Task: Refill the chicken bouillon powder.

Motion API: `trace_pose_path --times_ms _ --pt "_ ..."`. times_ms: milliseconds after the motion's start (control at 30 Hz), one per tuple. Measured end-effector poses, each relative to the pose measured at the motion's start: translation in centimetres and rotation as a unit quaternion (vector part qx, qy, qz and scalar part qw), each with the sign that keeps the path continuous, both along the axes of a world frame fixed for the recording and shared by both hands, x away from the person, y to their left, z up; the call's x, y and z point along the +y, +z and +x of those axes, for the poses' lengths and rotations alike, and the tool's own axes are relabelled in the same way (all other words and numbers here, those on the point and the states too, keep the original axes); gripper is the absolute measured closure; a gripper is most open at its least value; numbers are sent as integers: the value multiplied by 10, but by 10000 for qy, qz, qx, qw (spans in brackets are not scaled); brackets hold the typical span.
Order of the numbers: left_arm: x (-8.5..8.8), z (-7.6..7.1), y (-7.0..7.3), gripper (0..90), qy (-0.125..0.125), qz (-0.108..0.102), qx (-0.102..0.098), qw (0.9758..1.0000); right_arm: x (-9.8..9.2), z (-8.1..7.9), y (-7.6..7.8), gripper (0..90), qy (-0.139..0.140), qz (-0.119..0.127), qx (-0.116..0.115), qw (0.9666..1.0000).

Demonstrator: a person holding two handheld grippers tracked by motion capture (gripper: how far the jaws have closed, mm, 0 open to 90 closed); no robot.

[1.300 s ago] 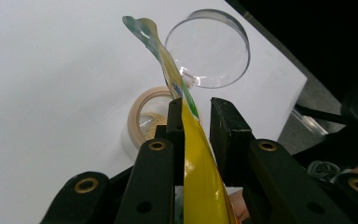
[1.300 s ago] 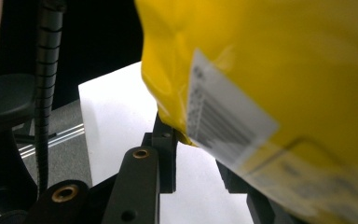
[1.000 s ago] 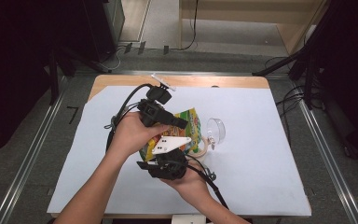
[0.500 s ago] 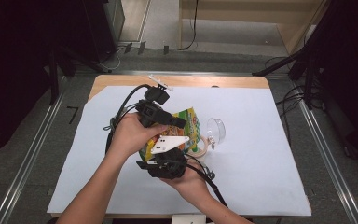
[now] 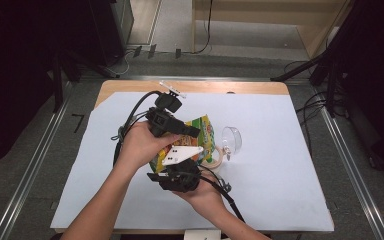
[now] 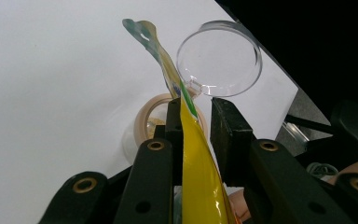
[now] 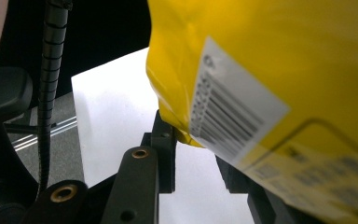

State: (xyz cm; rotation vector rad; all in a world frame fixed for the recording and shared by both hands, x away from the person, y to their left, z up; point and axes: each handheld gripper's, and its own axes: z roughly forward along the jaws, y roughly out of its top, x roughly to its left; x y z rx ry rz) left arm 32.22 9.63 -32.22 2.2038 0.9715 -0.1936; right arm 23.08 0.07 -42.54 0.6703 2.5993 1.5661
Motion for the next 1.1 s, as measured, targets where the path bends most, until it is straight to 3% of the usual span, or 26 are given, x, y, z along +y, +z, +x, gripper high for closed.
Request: trace_pose_path --times_ms 700,1100 --pt "-2 0 1 773 -5 -10 -31 10000 -2 -2 1 720 -15 17 -28 10000" --pt "-10 2 1 771 -134 -3 -33 9999 -8 -2 1 720 -109 23 -26 9999"
